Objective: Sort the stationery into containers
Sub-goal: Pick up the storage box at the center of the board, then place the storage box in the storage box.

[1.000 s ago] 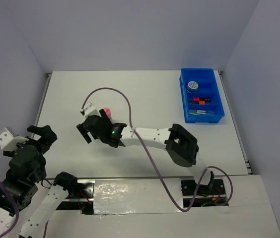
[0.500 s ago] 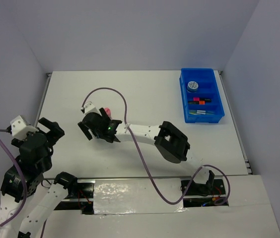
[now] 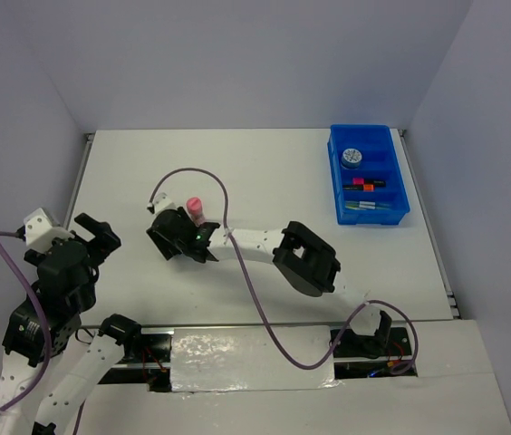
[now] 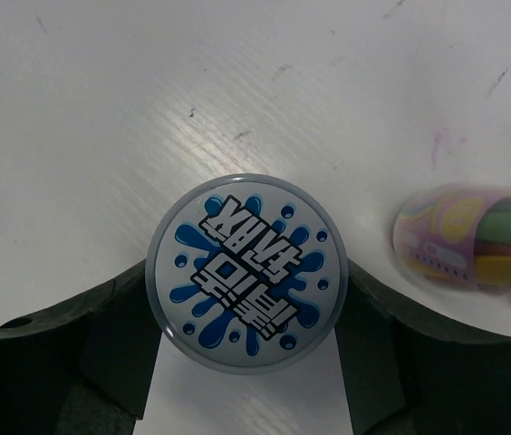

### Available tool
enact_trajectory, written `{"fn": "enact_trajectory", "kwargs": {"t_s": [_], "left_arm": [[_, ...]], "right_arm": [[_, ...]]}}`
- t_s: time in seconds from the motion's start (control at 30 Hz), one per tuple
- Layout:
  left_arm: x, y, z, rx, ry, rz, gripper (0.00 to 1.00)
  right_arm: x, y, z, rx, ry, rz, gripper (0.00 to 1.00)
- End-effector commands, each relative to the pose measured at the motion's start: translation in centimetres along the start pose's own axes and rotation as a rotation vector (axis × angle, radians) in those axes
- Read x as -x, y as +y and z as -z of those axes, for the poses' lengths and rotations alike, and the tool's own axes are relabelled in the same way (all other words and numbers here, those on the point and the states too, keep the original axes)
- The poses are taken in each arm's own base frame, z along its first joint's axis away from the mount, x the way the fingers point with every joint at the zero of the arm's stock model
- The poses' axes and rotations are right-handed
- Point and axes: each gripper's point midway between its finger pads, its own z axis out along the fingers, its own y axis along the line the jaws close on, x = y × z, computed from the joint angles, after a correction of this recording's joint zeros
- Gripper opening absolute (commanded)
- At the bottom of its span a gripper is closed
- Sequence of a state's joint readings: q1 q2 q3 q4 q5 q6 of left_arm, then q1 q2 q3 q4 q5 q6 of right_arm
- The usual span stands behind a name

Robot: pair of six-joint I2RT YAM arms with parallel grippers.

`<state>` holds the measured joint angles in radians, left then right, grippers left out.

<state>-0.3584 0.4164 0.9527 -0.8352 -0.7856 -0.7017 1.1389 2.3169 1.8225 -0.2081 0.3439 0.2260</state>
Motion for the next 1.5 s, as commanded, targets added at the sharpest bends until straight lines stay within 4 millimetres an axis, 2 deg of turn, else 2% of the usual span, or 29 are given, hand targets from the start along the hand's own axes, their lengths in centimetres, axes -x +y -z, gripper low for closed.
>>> {"fn": "enact_trajectory", "kwargs": {"t_s": [0.0, 0.03, 0.07, 0.1, 0.13, 0.2, 0.23, 0.27, 0.33, 0.37, 0.4, 0.43, 0.47, 0.5, 0.53, 0.6, 0.63, 0.7, 0.73, 0.8, 0.83, 0.9, 0.97, 1.2, 1.27, 1.3, 1.37, 1.43, 1.47], "left_arm": [[0.6, -0.7, -0.2, -0.023, -0.021, -0.006, 0.99], [0.5, -0.7, -0.3, -0.021, -0.018, -0.009, 0.99], [0.5, -0.7, -0.2, -0.022, -0.016, -0.010, 0.99], [0.5, -0.7, -0.3, -0.019, -0.015, -0.012, 0.99], [0.5, -0.7, -0.3, -0.019, -0.014, -0.013, 0.99], [0.5, -0.6, -0.3, -0.019, -0.017, -0.011, 0.99], [0.6, -0.6, -0.2, -0.021, -0.020, -0.008, 0.99], [0.6, -0.6, -0.2, -0.021, -0.021, -0.008, 0.99], [0.6, -0.7, -0.2, -0.028, -0.020, -0.009, 0.99], [0.5, -0.7, -0.2, -0.031, -0.019, -0.009, 0.99], [0.5, -0.8, -0.2, -0.029, -0.018, -0.010, 0.99], [0.5, -0.8, -0.2, -0.032, -0.017, -0.011, 0.99], [0.4, -0.9, -0.2, -0.037, -0.014, -0.015, 0.99], [0.4, -1.0, -0.2, -0.040, -0.011, -0.018, 0.99], [0.4, -1.1, -0.3, -0.044, -0.011, -0.019, 0.99], [0.2, -1.6, -0.4, -0.061, -0.002, -0.030, 0.99], [0.1, -1.7, -0.5, -0.067, 0.003, -0.035, 0.99], [-0.3, -2.1, -0.7, -0.072, 0.024, -0.057, 0.99], [-0.5, -2.2, -0.9, -0.071, 0.031, -0.063, 0.99], [-0.7, -2.5, -1.1, -0.074, 0.043, -0.076, 0.99], [-0.8, -2.5, -1.1, -0.077, 0.046, -0.080, 0.99], [-0.8, -2.7, -1.2, -0.082, 0.048, -0.090, 0.99], [-0.8, -2.7, -1.3, -0.075, 0.047, -0.094, 0.99], [-1.1, -3.2, -1.4, -0.096, 0.062, -0.108, 0.99], [-1.2, -3.3, -1.4, -0.104, 0.065, -0.108, 0.99], [-1.2, -3.3, -1.4, -0.105, 0.066, -0.110, 0.99], [-1.3, -3.4, -1.4, -0.110, 0.069, -0.111, 0.99], [-1.4, -3.4, -1.4, -0.112, 0.072, -0.112, 0.99], [-1.3, -3.5, -1.4, -0.115, 0.069, -0.112, 0.99]], "right_arm": [[5.3, 1.5, 3.3, 0.083, -0.154, -0.055, 0.00], [5.2, 2.1, 4.1, 0.132, -0.175, -0.037, 0.00], [7.5, 2.9, 6.8, 0.181, -0.228, -0.042, 0.00], [7.3, 3.1, 7.9, 0.214, -0.231, -0.038, 0.00], [8.6, 3.3, 9.6, 0.260, -0.270, -0.041, 0.00], [13.8, 3.8, 17.1, 0.402, -0.425, -0.057, 0.00], [13.6, 3.3, 18.9, 0.425, -0.450, -0.043, 0.00], [16.9, 0.9, 24.0, 0.422, -0.559, -0.065, 0.00], [17.2, -3.1, 26.6, 0.332, -0.577, -0.082, 0.00], [17.8, -6.2, 27.7, 0.231, -0.600, -0.111, 0.00], [18.8, -10.9, 30.1, 0.116, -0.653, -0.147, 0.00], [17.8, -14.6, 30.1, -0.016, -0.613, -0.164, 0.00], [17.0, -19.5, 30.4, -0.196, -0.592, -0.225, 0.00], [16.3, -26.4, 31.2, -0.376, -0.573, -0.297, 0.00], [14.0, -30.1, 31.0, -0.485, -0.500, -0.357, 0.00], [11.5, -36.9, 31.8, -0.688, -0.456, -0.442, 0.00], [9.4, -41.5, 31.9, -0.807, -0.414, -0.501, 0.00], [8.1, -45.4, 32.0, -0.912, -0.391, -0.552, 0.00], [6.0, -48.3, 31.0, -0.993, -0.330, -0.582, 0.00], [5.3, -51.2, 31.1, -1.071, -0.328, -0.647, 0.00], [3.7, -53.7, 30.4, -1.106, -0.301, -0.676, 0.00], [3.6, -55.7, 29.9, -1.117, -0.323, -0.694, 0.00], [2.3, -58.1, 28.9, -1.161, -0.285, -0.709, 0.00], [-2.0, -61.2, 26.1, -1.152, -0.204, -0.768, 0.00], [-1.9, -61.3, 25.2, -1.120, -0.216, -0.777, 0.00], [-2.8, -62.8, 26.1, -1.143, -0.223, -0.801, 0.00], [-2.8, -63.6, 25.5, -1.126, -0.228, -0.807, 0.00], [-4.1, -64.8, 24.6, -1.115, -0.186, -0.827, 0.00], [-3.0, -65.4, 24.5, -1.087, -0.215, -0.843, 0.00]]}}
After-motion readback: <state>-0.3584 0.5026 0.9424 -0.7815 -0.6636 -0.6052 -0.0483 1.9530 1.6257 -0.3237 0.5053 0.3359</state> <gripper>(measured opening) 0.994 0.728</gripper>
